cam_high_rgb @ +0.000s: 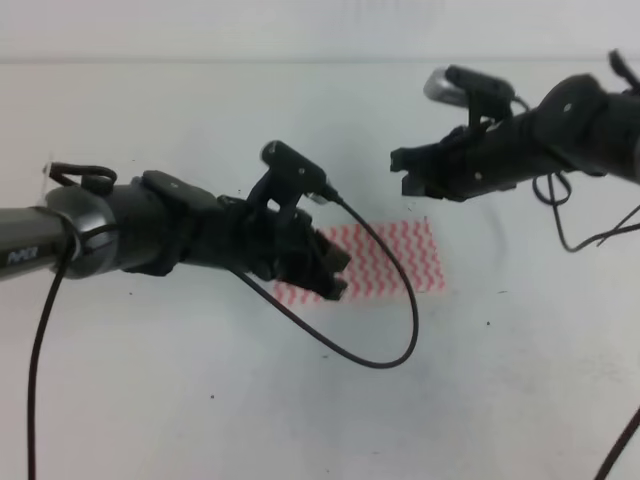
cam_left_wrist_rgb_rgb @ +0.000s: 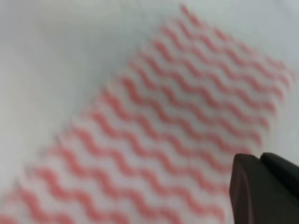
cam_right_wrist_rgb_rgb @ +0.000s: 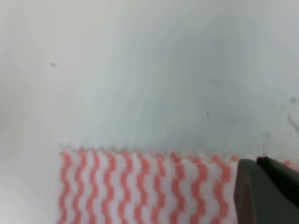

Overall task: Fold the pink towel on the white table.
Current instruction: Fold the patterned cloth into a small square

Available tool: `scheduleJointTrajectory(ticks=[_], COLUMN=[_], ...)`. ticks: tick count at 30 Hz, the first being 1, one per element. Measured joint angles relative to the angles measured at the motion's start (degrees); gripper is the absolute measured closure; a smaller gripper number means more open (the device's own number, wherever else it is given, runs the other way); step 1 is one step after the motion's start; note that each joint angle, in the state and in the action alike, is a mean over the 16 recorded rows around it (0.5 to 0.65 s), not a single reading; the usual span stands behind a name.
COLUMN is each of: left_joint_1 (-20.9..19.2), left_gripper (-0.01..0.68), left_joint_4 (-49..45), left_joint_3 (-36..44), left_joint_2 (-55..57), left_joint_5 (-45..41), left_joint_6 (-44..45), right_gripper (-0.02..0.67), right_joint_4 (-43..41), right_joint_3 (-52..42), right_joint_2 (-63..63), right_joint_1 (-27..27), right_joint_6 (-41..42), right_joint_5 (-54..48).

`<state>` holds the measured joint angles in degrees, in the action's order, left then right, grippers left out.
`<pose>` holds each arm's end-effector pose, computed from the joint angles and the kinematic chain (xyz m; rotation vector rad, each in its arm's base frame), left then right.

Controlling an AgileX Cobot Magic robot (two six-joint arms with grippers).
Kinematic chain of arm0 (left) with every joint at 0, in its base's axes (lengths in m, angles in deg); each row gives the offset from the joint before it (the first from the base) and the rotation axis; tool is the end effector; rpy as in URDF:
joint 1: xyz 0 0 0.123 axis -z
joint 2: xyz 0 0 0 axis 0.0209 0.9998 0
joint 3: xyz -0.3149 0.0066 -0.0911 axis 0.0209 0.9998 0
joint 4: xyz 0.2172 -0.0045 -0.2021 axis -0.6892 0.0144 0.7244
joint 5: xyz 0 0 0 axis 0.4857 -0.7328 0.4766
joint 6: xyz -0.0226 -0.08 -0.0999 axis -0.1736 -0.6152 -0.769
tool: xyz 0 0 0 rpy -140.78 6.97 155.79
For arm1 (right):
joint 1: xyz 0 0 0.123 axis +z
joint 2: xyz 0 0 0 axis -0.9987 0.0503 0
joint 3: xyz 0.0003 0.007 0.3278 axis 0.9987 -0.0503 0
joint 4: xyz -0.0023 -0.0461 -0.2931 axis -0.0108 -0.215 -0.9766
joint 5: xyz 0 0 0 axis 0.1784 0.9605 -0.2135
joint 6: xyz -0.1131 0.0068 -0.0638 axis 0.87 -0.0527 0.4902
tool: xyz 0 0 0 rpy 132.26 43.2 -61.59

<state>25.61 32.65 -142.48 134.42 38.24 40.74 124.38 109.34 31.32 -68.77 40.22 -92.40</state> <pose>0.4067 -0.2659 0.1589 1.0885 2.0637 -0.5737 0.4933 0.2106 0.2020 -0.1001 2.4802 0.7305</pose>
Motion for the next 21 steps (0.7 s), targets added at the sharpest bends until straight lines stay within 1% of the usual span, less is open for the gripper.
scheduleJointTrajectory(ticks=[5,9,21], left_joint_1=[-0.7,-1.3,-1.6], left_gripper=[0.668,0.668,0.668], left_joint_4=[-8.4,-12.8,-14.2], left_joint_3=[0.0,0.0,-0.4], left_joint_2=[0.3,1.1,1.1], left_joint_5=[-2.1,-3.4,-5.2], left_joint_6=[-8.1,-12.5,-14.3], right_gripper=[0.667,0.667,0.667], right_joint_4=[-2.1,-3.1,-3.4], right_joint_3=[-0.1,-0.1,-0.1], right_joint_2=[-3.3,-4.9,-5.7], right_joint_1=[0.0,0.0,0.0], right_joint_6=[-0.4,-0.8,-1.0], right_joint_5=[-1.2,-2.6,-5.4])
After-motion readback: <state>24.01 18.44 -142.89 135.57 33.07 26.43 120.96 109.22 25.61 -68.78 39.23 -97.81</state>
